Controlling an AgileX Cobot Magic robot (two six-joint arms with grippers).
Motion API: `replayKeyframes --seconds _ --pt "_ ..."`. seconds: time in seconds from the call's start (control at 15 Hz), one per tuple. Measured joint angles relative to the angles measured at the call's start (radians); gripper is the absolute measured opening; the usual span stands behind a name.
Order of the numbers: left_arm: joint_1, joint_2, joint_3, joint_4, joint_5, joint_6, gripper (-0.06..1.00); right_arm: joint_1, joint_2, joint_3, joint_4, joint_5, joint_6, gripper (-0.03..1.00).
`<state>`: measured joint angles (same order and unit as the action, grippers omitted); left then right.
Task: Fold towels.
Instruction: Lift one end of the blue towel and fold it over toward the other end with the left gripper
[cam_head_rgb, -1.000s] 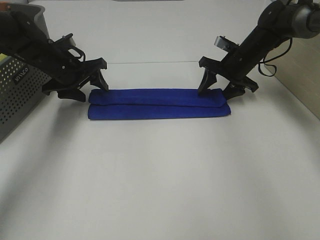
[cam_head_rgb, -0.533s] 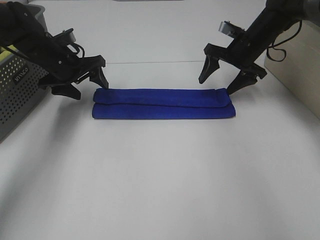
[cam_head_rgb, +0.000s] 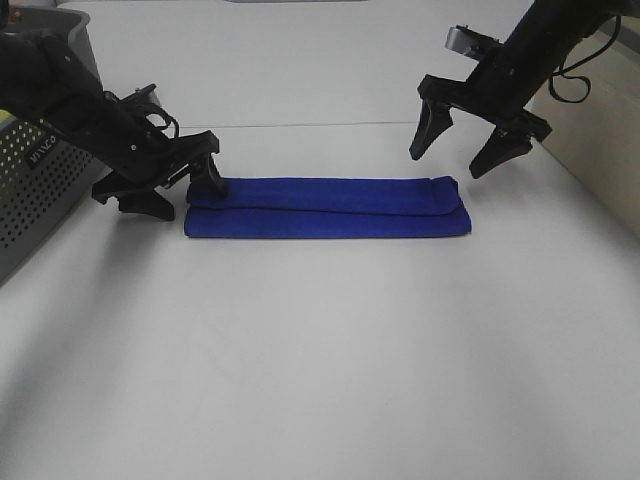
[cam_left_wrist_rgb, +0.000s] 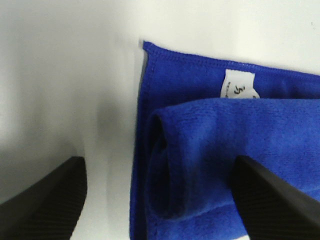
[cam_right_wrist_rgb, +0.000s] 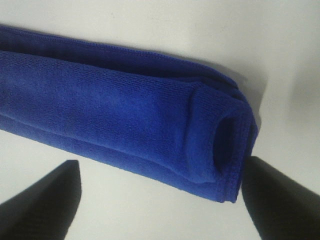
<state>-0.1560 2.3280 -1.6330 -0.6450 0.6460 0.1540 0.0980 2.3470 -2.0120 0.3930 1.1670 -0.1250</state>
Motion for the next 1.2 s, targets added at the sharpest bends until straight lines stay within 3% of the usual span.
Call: replayKeyframes --seconds 0.33,0.47,0.67,0.87,1.0,1.2 --pt "-0.059 0.013 -0.006 -0.019 -0.059 0.047 0.73 0.000 0.000 0.000 0.000 -0.025 0.000 0.82" --pt "-0.066 0.020 -0.006 -0.021 -0.076 -0.004 0.53 0.000 0.000 0.000 0.000 -0.025 0.000 0.82" --pt "-0.065 0.029 -0.006 -0.019 -0.076 -0.054 0.08 0.000 0.000 0.000 0.000 -0.025 0.000 0.82" --pt "-0.058 0.025 -0.006 0.010 -0.054 -0.058 0.06 0.000 0.000 0.000 0.000 -0.025 0.000 0.82" --pt "-0.042 -0.002 -0.005 0.072 -0.011 -0.069 0.06 0.000 0.000 0.000 0.000 -0.025 0.001 0.82" --pt "-0.006 -0.112 -0.004 0.221 0.040 -0.173 0.06 0.000 0.000 0.000 0.001 -0.020 0.010 0.82"
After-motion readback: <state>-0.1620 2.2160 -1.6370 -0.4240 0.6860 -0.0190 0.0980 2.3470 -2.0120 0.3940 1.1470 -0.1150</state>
